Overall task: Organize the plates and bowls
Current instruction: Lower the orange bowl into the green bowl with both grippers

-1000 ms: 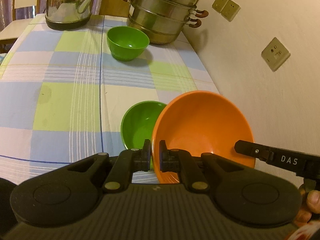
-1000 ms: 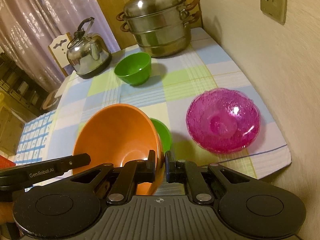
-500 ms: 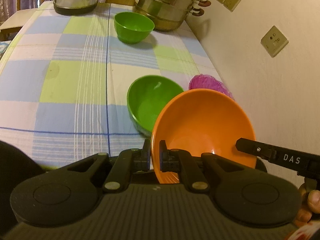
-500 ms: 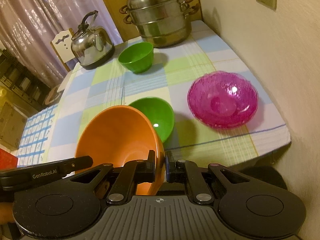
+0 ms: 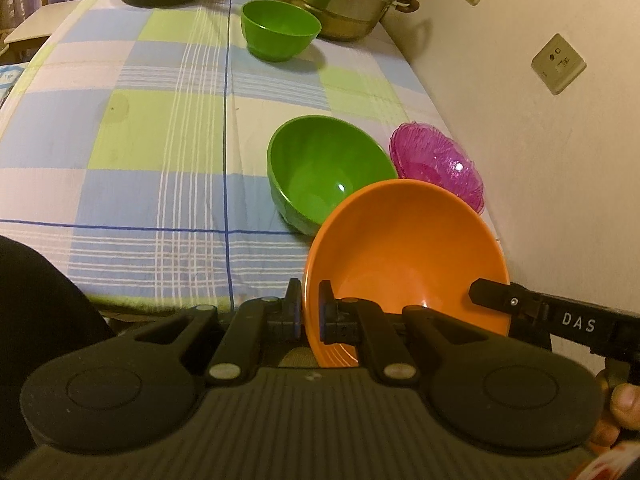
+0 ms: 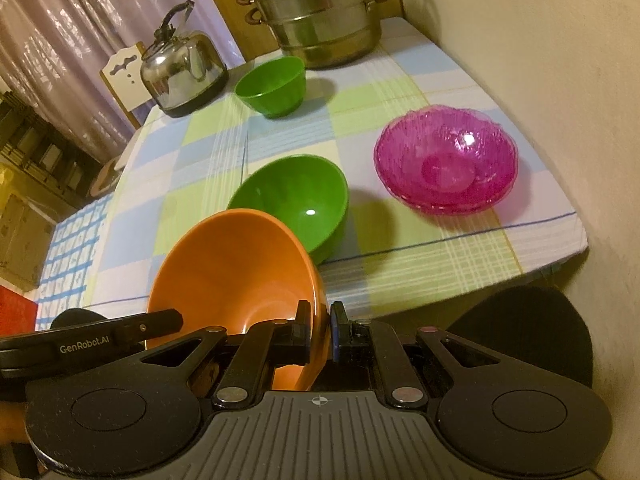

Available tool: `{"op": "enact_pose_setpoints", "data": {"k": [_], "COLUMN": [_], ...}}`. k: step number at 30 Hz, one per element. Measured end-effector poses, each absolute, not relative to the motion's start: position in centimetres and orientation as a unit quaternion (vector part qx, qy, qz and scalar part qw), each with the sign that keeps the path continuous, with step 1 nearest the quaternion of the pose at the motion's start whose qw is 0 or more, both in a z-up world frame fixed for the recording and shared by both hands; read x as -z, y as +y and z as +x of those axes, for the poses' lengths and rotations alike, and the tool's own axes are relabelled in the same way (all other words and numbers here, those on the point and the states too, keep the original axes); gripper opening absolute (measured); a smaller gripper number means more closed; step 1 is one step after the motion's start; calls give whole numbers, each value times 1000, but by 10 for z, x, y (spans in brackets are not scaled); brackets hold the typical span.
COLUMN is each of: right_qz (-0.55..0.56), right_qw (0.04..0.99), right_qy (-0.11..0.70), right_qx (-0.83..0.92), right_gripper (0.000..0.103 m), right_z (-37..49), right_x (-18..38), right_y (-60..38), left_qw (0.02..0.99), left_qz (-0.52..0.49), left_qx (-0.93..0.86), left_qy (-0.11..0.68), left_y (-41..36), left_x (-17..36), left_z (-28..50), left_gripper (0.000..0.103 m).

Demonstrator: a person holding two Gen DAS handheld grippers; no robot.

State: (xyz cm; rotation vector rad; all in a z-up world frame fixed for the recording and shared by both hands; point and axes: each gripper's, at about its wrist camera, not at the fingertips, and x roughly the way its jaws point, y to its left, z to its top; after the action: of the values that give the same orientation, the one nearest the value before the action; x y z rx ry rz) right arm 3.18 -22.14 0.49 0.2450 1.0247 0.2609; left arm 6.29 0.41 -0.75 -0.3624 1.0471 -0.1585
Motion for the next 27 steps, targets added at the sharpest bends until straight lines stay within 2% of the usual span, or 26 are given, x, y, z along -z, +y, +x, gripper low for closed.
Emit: {"op": "enact_pose_setpoints", "data": {"k": [17,27], "right_qz": [122,118], "right_qw": [857,865], "right_qy": [486,471], "right_qx": [-120,-123], "right_gripper": [9,9], "right_z": [32,64], "right_x": [-7,-17], "right_y": [-226,-225], "left_qw": [848,857], "left_qz": [-173,-183], "left_qx": [80,74], "left_qy": [495,476], "left_y": [2,6], "left_x": [4,-7], "left_z": [71,109], "left_gripper": [6,6]}}
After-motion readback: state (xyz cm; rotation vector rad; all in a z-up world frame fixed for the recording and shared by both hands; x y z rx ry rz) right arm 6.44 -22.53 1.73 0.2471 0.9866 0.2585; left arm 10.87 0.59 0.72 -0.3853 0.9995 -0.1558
